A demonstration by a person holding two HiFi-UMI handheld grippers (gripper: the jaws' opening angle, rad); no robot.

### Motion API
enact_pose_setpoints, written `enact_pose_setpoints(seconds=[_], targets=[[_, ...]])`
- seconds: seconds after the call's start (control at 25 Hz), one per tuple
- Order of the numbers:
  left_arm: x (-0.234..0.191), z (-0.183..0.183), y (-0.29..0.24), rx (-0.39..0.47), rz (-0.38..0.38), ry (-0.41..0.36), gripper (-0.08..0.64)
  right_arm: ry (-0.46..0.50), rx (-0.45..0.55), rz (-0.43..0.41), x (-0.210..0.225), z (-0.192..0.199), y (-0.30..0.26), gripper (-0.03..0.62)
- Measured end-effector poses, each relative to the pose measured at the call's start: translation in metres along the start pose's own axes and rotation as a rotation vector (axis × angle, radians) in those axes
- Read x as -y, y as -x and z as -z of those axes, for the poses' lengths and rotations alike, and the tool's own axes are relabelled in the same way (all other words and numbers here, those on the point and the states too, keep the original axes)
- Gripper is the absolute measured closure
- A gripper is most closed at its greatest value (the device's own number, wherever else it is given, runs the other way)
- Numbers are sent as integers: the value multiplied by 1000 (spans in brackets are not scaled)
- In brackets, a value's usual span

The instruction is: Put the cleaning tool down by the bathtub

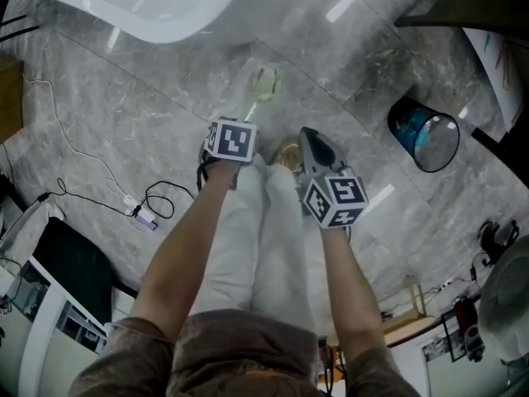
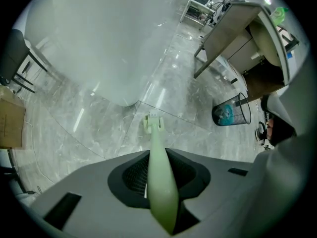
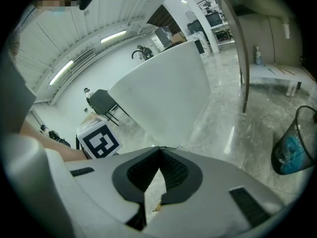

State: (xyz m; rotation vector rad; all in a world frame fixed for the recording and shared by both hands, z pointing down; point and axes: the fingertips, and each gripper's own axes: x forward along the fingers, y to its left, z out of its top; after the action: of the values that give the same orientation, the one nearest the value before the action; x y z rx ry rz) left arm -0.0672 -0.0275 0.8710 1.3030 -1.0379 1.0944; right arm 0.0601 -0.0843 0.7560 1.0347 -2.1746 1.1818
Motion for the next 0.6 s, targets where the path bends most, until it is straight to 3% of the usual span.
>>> enact_pose_setpoints(seconds=[0.6], targets=[[10, -17, -35, -94, -54, 70, 465, 10, -10, -29, 10, -11, -13, 594]])
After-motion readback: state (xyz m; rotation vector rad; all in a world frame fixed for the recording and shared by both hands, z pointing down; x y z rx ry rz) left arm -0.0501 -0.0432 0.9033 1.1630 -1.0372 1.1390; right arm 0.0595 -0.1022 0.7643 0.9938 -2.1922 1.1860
